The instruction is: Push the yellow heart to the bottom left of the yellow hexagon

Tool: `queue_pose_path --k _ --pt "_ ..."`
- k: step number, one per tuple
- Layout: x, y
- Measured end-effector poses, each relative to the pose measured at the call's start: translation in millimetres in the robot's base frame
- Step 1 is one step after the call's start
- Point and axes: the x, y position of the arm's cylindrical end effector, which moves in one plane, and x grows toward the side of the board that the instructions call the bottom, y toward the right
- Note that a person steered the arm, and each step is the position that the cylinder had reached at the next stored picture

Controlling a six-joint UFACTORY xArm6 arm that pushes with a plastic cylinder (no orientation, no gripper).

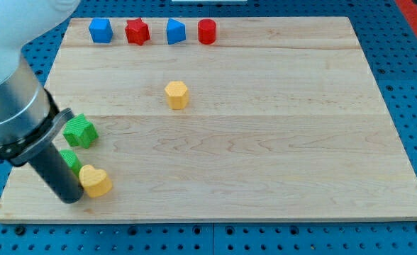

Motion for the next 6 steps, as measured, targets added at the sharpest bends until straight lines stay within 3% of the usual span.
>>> queue_pose_path --k 2,4,6 --pt "-24 33" --pt "-12 46" --pt "-66 88"
